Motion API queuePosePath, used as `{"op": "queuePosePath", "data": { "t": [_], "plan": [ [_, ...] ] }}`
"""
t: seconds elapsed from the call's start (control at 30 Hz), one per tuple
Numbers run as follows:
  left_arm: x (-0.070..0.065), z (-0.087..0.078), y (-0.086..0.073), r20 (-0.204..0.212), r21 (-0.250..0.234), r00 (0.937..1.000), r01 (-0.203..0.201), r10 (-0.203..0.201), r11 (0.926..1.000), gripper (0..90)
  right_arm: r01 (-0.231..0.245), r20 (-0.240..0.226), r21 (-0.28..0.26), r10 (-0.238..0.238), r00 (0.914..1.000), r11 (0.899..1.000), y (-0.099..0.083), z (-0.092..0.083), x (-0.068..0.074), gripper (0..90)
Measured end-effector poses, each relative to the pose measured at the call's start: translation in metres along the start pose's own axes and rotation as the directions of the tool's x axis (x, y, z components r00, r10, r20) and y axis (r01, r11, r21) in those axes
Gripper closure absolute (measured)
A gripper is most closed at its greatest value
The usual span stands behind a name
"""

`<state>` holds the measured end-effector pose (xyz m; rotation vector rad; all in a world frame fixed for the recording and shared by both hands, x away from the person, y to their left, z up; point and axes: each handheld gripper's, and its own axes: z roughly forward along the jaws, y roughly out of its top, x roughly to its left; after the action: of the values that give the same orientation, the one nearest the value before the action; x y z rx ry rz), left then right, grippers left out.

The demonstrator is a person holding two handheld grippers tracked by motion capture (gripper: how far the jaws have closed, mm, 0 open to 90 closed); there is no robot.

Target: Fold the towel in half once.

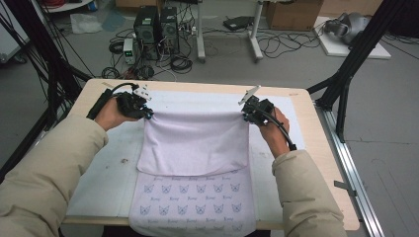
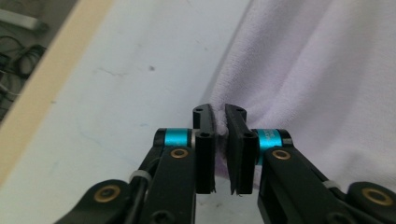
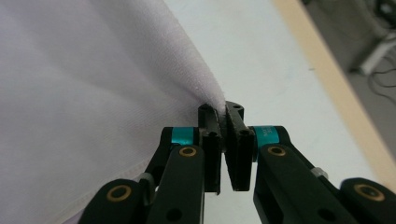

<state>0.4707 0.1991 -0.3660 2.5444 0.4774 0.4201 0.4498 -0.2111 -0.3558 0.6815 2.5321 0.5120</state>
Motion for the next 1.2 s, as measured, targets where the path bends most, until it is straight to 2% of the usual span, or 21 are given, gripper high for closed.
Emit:
{"op": "queuePosePath", "data": {
  "t": [0.07, 0.13, 0.2, 0.27, 0.37, 0.43, 0.5, 0.57, 0.63, 0.7, 0.8, 0.83, 0.87, 0.9, 0.97, 1.0, 1.07, 1.2],
  "plan": [
    [-0.002, 0.005, -0.003, 0.024, -0.012, 0.9997, -0.002, 0.002, 0.9999, 69.4, 0.016, -0.037, 0.015, -0.016, 0.9992, 1.000, -0.002, 0.006, 0.002, 80.8],
    [-0.003, 0.006, -0.007, 0.029, -0.017, 0.9996, 0.001, -0.001, 0.9998, 58.5, 0.022, -0.072, 0.012, -0.021, 0.9972, 1.000, -0.005, 0.010, 0.005, 67.7],
    [-0.006, 0.002, -0.011, 0.055, -0.036, 0.9985, -0.008, 0.010, 0.9993, 50.5, 0.029, -0.104, 0.022, -0.026, 0.9942, 0.999, -0.007, 0.010, 0.007, 63.1],
    [-0.012, -0.004, -0.014, 0.091, -0.076, 0.9954, -0.020, 0.027, 0.9969, 47.2, 0.038, -0.155, -0.003, -0.038, 0.9872, 0.999, -0.008, 0.005, 0.010, 58.2],
    [-0.026, -0.014, -0.020, 0.108, -0.101, 0.9916, -0.059, 0.070, 0.9931, 41.5, 0.066, -0.213, -0.014, -0.068, 0.9747, 0.998, -0.009, -0.005, 0.017, 50.0],
    [-0.037, -0.020, -0.024, 0.134, -0.118, 0.9856, -0.088, 0.104, 0.9891, 36.8, 0.098, -0.270, -0.014, -0.098, 0.9580, 0.995, -0.011, -0.010, 0.024, 44.6],
    [-0.049, -0.025, -0.028, 0.163, -0.127, 0.9767, -0.120, 0.140, 0.9847, 36.0, 0.151, -0.320, 0.003, -0.142, 0.9366, 0.989, -0.012, -0.015, 0.033, 40.9],
    [-0.062, -0.028, -0.032, 0.190, -0.119, 0.9605, -0.183, 0.203, 0.9759, 33.6, 0.218, -0.376, 0.017, -0.196, 0.9058, 0.976, -0.014, -0.017, 0.045, 38.8],
    [-0.074, -0.029, -0.036, 0.210, -0.101, 0.9454, -0.232, 0.249, 0.9673, 33.3, 0.266, -0.419, 0.025, -0.232, 0.8780, 0.964, -0.016, -0.017, 0.055, 38.9],
    [-0.084, -0.028, -0.040, 0.241, -0.097, 0.9295, -0.263, 0.279, 0.9599, 32.8, 0.297, -0.455, 0.028, -0.252, 0.8539, 0.954, -0.019, -0.014, 0.064, 39.4],
    [-0.095, -0.024, -0.046, 0.277, -0.074, 0.9113, -0.296, 0.305, 0.9523, 32.7, 0.332, -0.488, 0.073, -0.257, 0.8344, 0.941, -0.025, -0.008, 0.073, 42.2],
    [-0.098, -0.022, -0.048, 0.280, -0.062, 0.9063, -0.312, 0.316, 0.9481, 32.7, 0.345, -0.500, 0.082, -0.261, 0.8259, 0.935, -0.027, -0.006, 0.075, 44.0],
    [-0.100, -0.020, -0.050, 0.295, -0.052, 0.9009, -0.317, 0.318, 0.9469, 32.7, 0.352, -0.509, 0.084, -0.264, 0.8195, 0.932, -0.028, -0.005, 0.077, 45.7],
    [-0.102, -0.019, -0.051, 0.308, -0.050, 0.8967, -0.319, 0.318, 0.9464, 32.7, 0.356, -0.514, 0.085, -0.265, 0.8161, 0.931, -0.029, -0.005, 0.078, 46.9],
    [-0.105, -0.015, -0.055, 0.323, -0.035, 0.8868, -0.338, 0.331, 0.9404, 32.8, 0.359, -0.526, 0.081, -0.266, 0.8081, 0.930, -0.030, -0.003, 0.078, 49.0],
    [-0.107, -0.014, -0.057, 0.327, -0.032, 0.8870, -0.334, 0.326, 0.9420, 32.9, 0.357, -0.530, 0.088, -0.259, 0.8073, 0.930, -0.031, -0.004, 0.078, 50.5],
    [-0.108, -0.013, -0.059, 0.325, -0.021, 0.8822, -0.353, 0.341, 0.9352, 33.2, 0.362, -0.531, 0.088, -0.263, 0.8056, 0.928, -0.031, -0.003, 0.079, 51.4],
    [-0.109, -0.010, -0.059, 0.325, 0.002, 0.8844, -0.355, 0.335, 0.9349, 37.2, 0.367, -0.535, 0.097, -0.263, 0.8028, 0.925, -0.030, 0.000, 0.079, 56.3]
  ]
}}
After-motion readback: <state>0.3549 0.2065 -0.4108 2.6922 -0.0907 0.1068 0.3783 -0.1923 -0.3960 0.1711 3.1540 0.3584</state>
